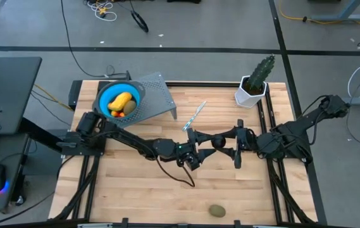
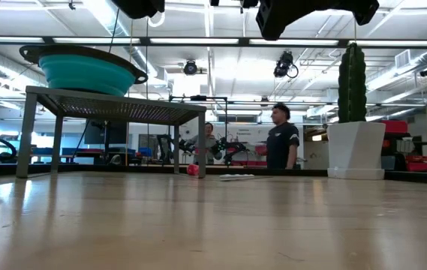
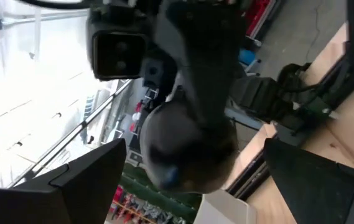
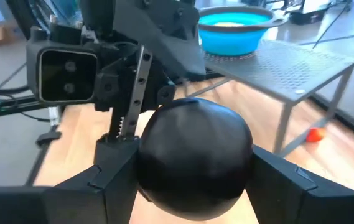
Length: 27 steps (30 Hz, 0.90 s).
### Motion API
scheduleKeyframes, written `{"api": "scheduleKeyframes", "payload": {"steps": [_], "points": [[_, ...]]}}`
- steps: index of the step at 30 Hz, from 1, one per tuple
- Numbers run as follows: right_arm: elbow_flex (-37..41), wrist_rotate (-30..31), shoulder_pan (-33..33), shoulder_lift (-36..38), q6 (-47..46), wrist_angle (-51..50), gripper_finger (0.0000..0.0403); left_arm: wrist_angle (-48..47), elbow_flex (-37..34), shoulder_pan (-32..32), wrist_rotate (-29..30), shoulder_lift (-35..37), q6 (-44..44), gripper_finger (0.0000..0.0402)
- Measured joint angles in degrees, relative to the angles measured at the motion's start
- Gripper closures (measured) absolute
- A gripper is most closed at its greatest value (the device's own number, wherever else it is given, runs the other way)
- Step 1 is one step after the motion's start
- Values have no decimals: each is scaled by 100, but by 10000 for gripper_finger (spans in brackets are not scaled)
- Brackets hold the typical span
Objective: Pick & Place Fruit
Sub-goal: Put the black plum into the blue strainer bowl
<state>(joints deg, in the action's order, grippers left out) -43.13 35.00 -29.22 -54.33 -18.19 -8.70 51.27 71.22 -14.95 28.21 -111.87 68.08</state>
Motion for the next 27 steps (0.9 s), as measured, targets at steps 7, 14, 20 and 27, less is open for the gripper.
{"api": "scheduleKeyframes", "payload": {"steps": [7, 14, 20, 27], "points": [[0, -551, -1, -187, -91, 96, 146, -38, -4, -110, 116, 2, -73, 13], [0, -558, 0, -318, 182, 416, 146, -186, -4, -113, -17, 2, -334, 13], [0, -569, 1, -371, 401, 724, 146, -170, -4, -125, 281, 1, -339, 13], [1, -786, 1, -777, 597, 1218, 146, -170, -4, -156, 294, 2, -381, 4]]}}
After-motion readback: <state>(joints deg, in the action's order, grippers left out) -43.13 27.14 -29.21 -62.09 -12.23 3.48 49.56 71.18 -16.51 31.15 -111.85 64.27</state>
